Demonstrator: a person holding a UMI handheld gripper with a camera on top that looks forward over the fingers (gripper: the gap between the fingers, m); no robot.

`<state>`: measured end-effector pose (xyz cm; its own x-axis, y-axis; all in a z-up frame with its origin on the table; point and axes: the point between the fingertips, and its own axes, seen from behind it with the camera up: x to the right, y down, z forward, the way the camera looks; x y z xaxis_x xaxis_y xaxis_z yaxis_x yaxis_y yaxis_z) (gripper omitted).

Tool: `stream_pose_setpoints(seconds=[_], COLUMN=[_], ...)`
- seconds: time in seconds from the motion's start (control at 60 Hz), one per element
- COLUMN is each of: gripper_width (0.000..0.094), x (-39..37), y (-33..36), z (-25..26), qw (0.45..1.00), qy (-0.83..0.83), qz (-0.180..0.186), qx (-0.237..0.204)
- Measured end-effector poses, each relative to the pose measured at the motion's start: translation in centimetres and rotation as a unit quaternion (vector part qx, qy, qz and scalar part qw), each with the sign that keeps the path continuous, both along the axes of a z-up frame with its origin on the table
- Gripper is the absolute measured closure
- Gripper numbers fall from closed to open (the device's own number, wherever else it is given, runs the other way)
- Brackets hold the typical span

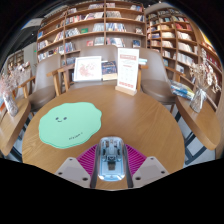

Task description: Arrange mouse

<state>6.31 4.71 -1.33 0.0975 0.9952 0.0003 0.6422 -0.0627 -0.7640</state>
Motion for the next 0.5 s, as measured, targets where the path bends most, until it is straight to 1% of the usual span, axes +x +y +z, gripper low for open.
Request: stream_pose_setpoints(seconds=[0.083,0.183,0.233,0.317,0.417,0.5], gripper_width=[0.0528,0.0535,0.0536,0.0534,0.0534,0.0535], x=[0.1,-1.2,-2.6,-5.2,-9.1,-10.9], y=[-0.6,-1.0,-2.3,-5.2,-8.3,-11.5], z=[2.3,7.3,10.1,13.3,14.0,10.9], qw=[1.0,0.999,0.997,0.994,0.993,0.995], qy=[0.01,0.053,0.073,0.095,0.097,0.067], qz=[0.004,0.007,0.017,0.034,0.05,0.06], qx=[-0.019,-0.01,-0.016,-0.041,-0.047,-0.054])
